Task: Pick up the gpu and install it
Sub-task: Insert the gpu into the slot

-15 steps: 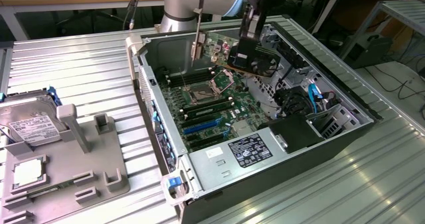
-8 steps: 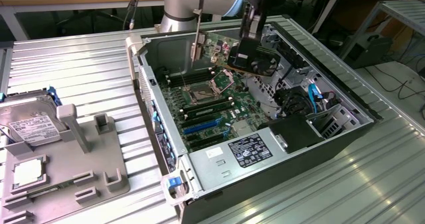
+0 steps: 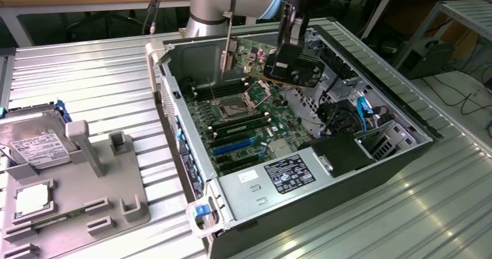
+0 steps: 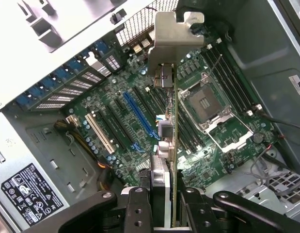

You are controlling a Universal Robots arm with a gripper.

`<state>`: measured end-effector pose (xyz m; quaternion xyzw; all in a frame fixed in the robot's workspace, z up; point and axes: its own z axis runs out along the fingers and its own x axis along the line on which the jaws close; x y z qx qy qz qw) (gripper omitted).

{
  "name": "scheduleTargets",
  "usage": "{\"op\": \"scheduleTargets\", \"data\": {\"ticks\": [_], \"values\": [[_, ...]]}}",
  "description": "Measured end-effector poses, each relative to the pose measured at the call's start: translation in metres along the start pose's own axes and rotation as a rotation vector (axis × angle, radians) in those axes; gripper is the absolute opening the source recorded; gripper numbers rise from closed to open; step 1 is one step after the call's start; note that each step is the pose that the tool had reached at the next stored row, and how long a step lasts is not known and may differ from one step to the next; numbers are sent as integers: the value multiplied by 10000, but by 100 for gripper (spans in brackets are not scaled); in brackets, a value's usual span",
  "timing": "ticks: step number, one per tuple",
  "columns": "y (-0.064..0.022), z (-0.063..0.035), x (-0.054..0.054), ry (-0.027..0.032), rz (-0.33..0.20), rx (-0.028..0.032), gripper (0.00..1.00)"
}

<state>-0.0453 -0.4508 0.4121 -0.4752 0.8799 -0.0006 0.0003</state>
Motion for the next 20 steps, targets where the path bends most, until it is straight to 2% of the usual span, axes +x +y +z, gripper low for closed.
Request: {"op": "scheduleTargets", "data": {"ticks": [20], "values": [[0, 0, 0, -1, -1412, 0, 28]]}}
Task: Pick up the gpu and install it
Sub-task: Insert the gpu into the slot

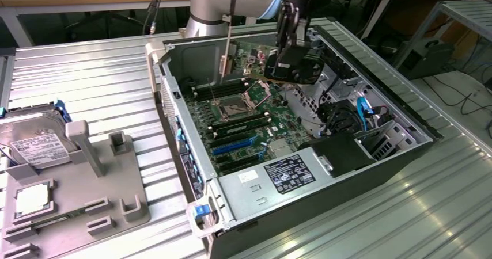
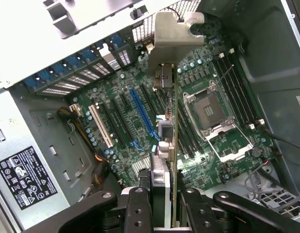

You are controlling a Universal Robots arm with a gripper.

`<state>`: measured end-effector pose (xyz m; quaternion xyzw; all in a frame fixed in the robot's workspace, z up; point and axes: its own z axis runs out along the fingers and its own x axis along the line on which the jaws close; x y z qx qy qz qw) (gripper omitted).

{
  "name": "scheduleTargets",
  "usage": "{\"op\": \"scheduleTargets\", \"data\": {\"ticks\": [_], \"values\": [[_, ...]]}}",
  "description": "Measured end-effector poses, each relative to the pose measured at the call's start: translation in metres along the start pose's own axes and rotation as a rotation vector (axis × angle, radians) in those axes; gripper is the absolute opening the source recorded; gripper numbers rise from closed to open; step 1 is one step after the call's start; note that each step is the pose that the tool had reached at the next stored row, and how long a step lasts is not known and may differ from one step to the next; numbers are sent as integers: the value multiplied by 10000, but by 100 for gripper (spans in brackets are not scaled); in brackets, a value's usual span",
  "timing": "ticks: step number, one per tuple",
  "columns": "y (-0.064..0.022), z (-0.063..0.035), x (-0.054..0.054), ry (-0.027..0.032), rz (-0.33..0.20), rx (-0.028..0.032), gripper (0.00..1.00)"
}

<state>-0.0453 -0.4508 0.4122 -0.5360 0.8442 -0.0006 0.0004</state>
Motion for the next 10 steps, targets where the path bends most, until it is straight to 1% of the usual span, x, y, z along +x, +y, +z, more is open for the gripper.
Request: {"op": "scheduleTargets", "data": {"ticks": [10], "values": [[0, 0, 0, -1, -498, 0, 28]]}}
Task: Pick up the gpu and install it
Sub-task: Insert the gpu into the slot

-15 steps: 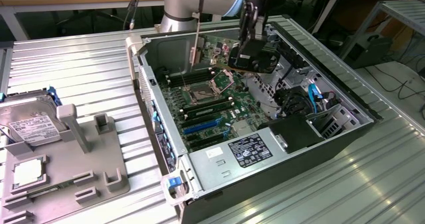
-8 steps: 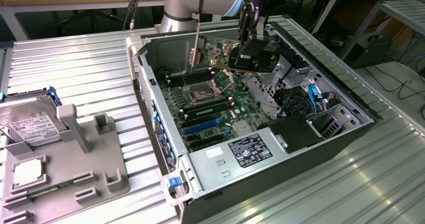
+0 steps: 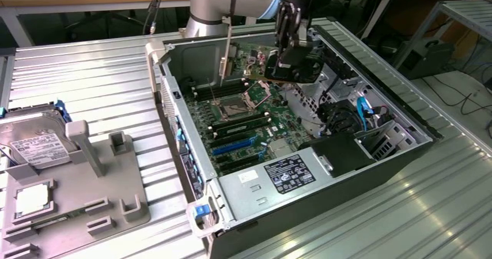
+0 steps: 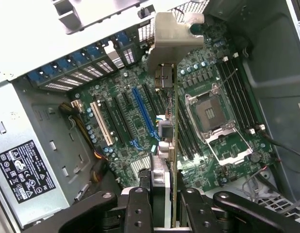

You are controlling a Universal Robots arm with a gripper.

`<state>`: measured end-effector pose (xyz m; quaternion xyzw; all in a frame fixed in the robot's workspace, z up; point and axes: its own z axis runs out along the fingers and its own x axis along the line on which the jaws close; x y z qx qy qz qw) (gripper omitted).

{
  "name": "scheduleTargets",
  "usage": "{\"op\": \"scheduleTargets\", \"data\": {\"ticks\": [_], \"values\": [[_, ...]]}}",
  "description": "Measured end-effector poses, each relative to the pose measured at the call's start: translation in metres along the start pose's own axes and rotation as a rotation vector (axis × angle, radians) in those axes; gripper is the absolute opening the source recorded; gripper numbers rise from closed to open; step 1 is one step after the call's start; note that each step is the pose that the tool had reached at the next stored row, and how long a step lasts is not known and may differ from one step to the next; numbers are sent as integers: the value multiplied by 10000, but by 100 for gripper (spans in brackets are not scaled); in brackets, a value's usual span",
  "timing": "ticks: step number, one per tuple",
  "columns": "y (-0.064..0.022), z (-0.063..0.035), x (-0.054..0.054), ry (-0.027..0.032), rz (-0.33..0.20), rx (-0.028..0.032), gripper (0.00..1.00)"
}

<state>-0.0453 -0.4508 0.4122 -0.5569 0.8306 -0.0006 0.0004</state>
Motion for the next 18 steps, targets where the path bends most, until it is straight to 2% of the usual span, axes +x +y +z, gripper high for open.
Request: {"op": "scheduleTargets", "data": {"ticks": [18], "values": [[0, 0, 1, -3, -1183, 0, 28]]}}
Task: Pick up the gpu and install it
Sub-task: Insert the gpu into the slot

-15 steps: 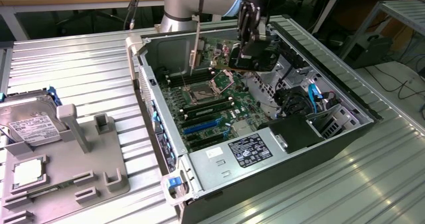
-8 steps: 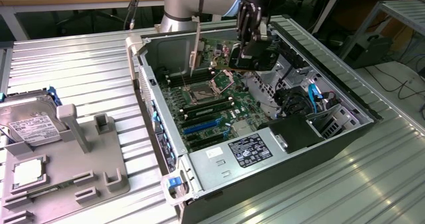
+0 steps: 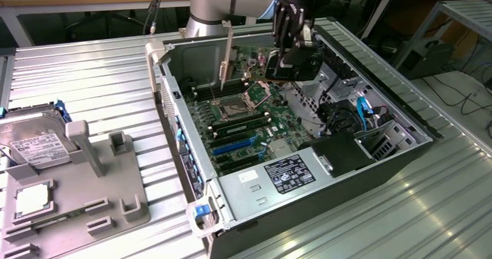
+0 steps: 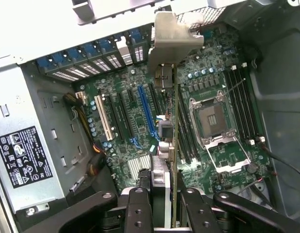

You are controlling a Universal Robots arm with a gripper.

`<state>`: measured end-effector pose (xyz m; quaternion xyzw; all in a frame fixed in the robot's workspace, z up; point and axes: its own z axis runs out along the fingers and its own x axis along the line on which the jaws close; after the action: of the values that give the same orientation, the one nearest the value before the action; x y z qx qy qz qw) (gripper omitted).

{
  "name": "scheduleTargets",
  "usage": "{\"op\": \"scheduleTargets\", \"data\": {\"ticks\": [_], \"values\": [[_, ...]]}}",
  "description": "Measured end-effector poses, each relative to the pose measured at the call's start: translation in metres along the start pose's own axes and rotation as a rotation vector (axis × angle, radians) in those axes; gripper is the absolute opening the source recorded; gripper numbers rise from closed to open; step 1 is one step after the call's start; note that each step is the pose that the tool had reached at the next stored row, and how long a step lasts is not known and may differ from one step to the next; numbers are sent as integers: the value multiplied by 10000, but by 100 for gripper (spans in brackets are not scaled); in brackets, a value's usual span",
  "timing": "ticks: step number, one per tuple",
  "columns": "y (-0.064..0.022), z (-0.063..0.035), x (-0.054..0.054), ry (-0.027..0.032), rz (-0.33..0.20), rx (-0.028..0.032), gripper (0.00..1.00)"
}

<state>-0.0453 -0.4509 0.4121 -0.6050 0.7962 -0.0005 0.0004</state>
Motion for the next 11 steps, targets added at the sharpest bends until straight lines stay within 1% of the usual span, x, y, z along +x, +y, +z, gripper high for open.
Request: {"op": "scheduleTargets", "data": {"ticks": [9, 11], "values": [[0, 0, 0, 0, -641, 0, 28], [0, 0, 1, -1, -849, 0, 28]]}}
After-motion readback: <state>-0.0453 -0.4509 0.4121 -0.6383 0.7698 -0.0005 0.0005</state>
